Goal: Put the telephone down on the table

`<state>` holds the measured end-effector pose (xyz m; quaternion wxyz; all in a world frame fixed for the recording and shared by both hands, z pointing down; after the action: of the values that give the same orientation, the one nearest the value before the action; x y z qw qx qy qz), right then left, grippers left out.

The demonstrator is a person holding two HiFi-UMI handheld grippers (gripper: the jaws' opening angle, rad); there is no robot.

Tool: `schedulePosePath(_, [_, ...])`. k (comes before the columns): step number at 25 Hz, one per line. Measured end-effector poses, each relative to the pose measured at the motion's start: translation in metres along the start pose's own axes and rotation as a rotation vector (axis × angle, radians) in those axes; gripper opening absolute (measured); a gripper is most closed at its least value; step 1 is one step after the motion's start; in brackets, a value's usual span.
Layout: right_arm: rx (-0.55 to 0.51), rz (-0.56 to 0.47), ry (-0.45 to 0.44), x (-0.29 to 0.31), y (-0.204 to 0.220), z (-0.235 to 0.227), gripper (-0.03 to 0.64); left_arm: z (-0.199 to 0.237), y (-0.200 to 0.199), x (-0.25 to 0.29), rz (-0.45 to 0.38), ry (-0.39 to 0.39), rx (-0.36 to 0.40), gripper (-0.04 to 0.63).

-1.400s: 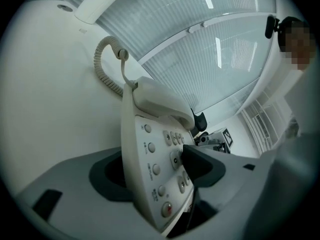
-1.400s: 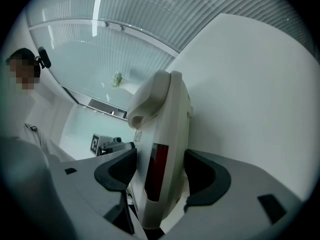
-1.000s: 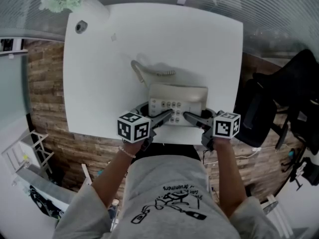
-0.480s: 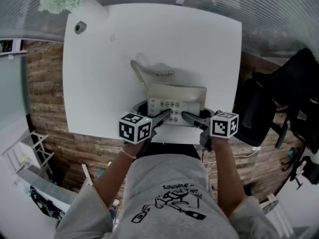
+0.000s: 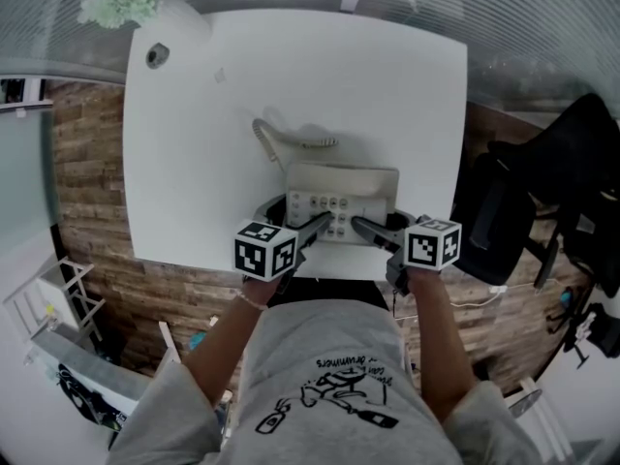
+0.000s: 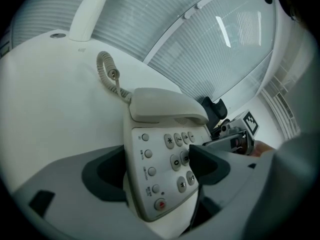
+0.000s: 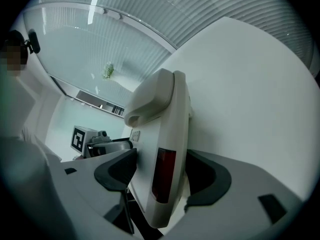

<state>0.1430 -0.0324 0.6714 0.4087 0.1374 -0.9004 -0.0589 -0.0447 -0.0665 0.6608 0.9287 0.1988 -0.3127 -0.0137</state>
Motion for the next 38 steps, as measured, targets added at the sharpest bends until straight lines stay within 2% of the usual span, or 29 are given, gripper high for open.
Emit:
schedulePosePath(17, [-0.042,-0.001,0.116,-0.003,0.001,0.004,0.314,0.002,0.001,0.0,0.021,-0.058,0.005,0.388])
schedulePosePath(21, [-0.074,0.003,0.159,-0.003,0.0,0.005,0.314,0.0,0.002,0.001,0.042,-0.089,0.051,0.396])
schedulePosePath(33, [-0.087,-0.025,0.216,-0.014,0.0,0.004,0.313,0.0,-0.001,-0.005,0.028,-0.099,0.047,0.396])
schedulePosePath(35, [-0.117,-0.038,0.243,-0.022,-0.002,0.004,0.313,-0.002,-0.002,-0.009,0.021,-0.094,0.047,0.396])
schedulePosePath(38, [-0.224,-0.08,0.322,-0.035,-0.01,0.008,0.299,-0.008,-0.005,-0.016,0.008,-0.08,0.046,0.394])
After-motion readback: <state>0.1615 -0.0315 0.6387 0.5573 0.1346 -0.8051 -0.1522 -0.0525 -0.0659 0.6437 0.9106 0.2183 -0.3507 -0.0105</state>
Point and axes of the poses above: the fingertips, and each gripper's own axes: x forward along the fingers, z to its left, y out of its underside, the point moved 6 cm from there along -x, backward along the fingers, and after that the axes turned 10 degrees about y, right-handed, at the moved point
